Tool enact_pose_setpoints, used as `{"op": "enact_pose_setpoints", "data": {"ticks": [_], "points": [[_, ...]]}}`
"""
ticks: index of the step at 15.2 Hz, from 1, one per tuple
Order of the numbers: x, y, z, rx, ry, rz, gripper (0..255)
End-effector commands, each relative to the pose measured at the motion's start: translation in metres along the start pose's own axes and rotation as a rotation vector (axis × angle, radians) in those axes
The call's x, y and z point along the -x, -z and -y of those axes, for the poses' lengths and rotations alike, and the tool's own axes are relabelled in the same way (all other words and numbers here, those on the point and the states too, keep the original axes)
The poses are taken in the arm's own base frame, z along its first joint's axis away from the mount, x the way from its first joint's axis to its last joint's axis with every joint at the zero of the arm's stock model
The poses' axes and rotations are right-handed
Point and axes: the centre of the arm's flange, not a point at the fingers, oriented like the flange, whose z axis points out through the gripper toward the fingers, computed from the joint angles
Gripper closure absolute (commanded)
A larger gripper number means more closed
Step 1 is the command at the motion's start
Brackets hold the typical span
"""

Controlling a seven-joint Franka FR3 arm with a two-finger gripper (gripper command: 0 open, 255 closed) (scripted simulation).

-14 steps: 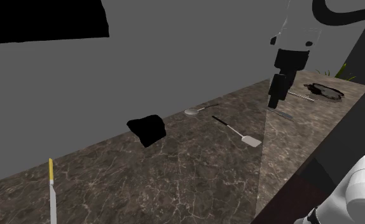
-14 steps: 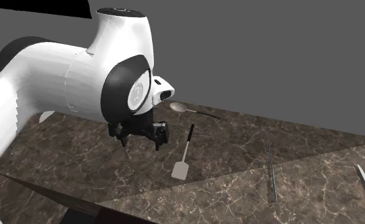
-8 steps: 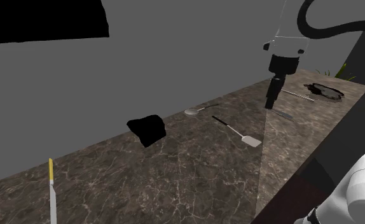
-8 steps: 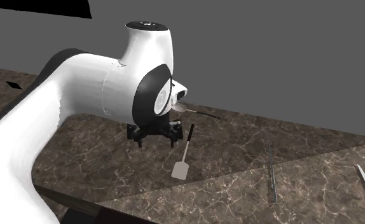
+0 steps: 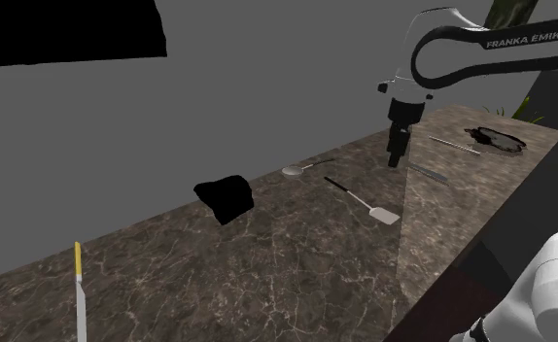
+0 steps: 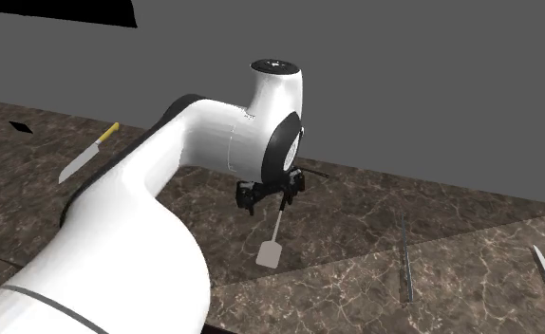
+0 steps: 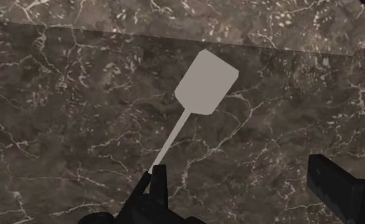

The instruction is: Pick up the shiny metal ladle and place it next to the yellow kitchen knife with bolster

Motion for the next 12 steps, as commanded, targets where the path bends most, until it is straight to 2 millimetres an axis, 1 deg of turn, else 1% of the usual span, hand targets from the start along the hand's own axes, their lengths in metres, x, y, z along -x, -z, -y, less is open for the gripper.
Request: {"op": "enact_pose_setpoints", "data": {"ticks": [1, 6, 12], "points": [[-0.010, -0.012, -0.016, 0.012, 0.081, -0.007, 0], [-0.044, -0.040, -0.059, 0.038, 0.269, -0.023, 0], [-0.094, -0.072, -0.103, 0.069, 0.495, -0.041, 0]]}}
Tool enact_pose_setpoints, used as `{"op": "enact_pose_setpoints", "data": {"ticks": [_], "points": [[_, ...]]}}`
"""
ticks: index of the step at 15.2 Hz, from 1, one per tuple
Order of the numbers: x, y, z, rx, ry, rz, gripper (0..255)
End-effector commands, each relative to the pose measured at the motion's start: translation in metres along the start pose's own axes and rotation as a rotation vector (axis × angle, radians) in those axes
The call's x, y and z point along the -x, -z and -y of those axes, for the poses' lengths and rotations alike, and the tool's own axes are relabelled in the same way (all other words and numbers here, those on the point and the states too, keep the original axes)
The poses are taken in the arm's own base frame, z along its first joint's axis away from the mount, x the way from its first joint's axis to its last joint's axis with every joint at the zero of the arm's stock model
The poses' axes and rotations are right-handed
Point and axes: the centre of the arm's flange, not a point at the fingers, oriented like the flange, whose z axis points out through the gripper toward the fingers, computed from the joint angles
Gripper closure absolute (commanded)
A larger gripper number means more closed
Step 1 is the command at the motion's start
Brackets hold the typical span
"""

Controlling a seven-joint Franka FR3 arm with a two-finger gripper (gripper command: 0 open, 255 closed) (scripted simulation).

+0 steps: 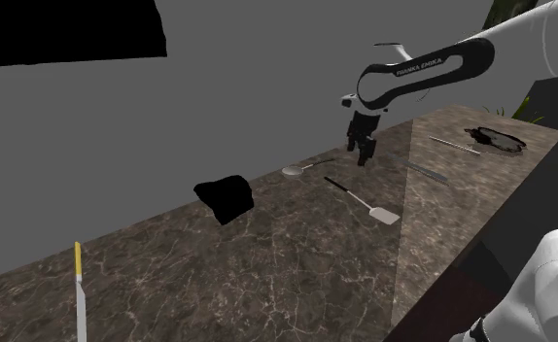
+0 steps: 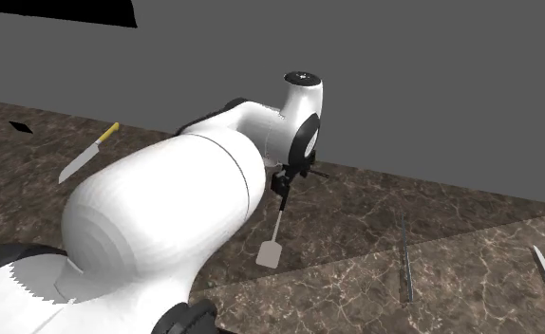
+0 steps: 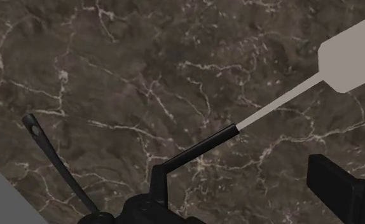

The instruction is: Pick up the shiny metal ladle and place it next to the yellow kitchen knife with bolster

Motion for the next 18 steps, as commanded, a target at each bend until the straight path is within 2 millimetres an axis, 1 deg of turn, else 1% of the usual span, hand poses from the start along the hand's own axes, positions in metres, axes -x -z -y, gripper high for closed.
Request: {"op": "enact_pose_setpoints", "data": {"ticks": [1, 6, 12, 13, 18], "points": [[-0.011, -0.013, -0.022, 0.012, 0.081, -0.006, 0], [-0.044, -0.041, -0.065, 0.038, 0.269, -0.022, 0], [-0.095, -0.073, -0.109, 0.069, 0.494, -0.040, 0], [-0.100, -0.076, -0.112, 0.072, 0.517, -0.042, 0], [-0.102, -0.103, -0.114, 0.072, 0.517, -0.042, 0]]}}
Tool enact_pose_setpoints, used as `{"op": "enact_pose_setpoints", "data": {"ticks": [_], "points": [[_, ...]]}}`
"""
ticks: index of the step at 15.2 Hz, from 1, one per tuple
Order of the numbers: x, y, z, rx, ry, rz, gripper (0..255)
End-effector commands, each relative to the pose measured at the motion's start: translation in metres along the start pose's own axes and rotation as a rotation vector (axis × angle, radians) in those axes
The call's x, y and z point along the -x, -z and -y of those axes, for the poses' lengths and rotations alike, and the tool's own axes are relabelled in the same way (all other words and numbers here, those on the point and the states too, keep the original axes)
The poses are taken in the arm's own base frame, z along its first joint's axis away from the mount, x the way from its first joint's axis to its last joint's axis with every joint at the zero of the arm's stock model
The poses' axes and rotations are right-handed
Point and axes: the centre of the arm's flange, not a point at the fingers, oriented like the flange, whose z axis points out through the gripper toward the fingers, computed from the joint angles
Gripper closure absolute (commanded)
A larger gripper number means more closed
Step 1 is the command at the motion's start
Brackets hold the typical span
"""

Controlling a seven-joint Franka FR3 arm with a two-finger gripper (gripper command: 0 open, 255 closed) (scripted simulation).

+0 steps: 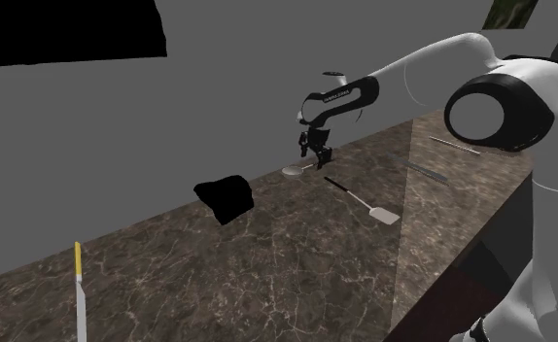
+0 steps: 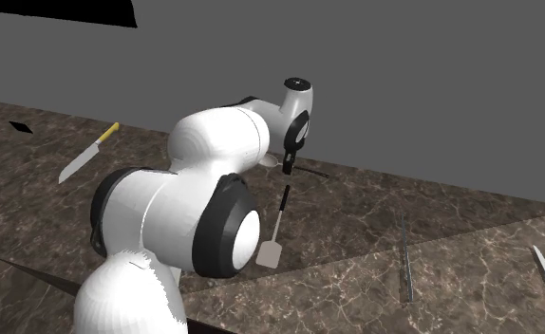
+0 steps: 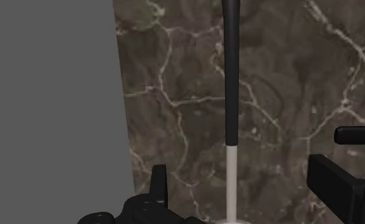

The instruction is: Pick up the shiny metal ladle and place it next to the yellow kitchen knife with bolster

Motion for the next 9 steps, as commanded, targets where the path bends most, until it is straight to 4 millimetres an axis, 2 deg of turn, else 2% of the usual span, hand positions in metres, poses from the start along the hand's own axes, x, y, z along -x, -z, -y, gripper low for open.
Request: {"op": "enact_pose_setpoints", "data": {"ticks": [1, 3, 9], "points": [[0.0006, -0.0105, 0.0003, 0.001, 0.001, 0.000, 0], [0.0006, -0.0189, 0.0003, 0.001, 0.001, 0.000, 0], [0.0006, -0.0189, 0.0003, 0.001, 0.001, 0.000, 0]]}}
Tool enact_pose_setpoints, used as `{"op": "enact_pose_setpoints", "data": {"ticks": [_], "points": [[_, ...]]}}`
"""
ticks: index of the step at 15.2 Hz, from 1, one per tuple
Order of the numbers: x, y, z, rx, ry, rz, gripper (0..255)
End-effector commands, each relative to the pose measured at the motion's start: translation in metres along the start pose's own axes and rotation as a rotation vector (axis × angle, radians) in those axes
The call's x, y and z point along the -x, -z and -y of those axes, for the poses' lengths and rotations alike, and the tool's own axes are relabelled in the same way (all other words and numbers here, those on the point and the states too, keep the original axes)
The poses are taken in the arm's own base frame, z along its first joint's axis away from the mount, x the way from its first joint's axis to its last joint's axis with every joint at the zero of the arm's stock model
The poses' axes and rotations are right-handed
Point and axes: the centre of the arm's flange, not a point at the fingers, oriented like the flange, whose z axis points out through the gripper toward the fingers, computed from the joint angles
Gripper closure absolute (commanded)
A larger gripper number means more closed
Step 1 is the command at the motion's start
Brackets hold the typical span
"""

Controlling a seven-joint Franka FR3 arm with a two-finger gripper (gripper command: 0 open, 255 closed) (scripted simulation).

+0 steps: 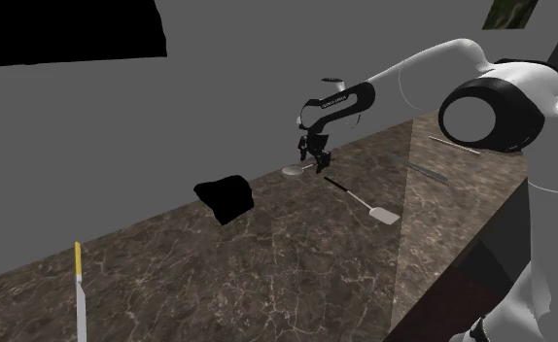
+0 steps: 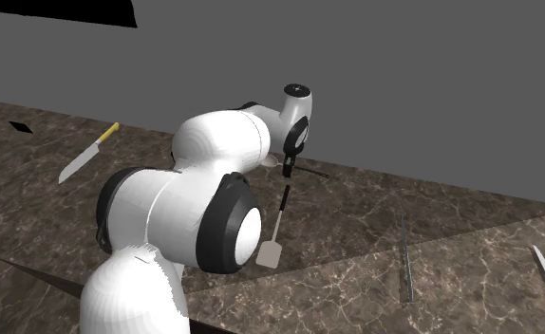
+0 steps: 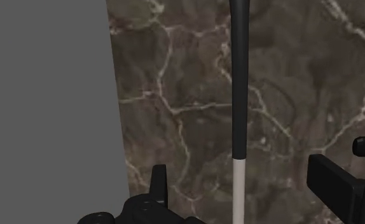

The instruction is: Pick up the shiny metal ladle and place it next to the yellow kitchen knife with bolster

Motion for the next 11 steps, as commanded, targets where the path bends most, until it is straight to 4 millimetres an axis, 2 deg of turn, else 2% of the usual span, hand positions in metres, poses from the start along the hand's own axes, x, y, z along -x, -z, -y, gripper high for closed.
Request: {"op": "enact_pose_setpoints", "data": {"ticks": [1, 2, 11], "points": [[0.0000, 0.0000, 0.0000, 0.000, 0.000, 0.000, 0], [0.0000, 0.0000, 0.0000, 0.000, 0.000, 0.000, 255], [0.0000, 0.0000, 0.0000, 0.000, 0.000, 0.000, 255]]}}
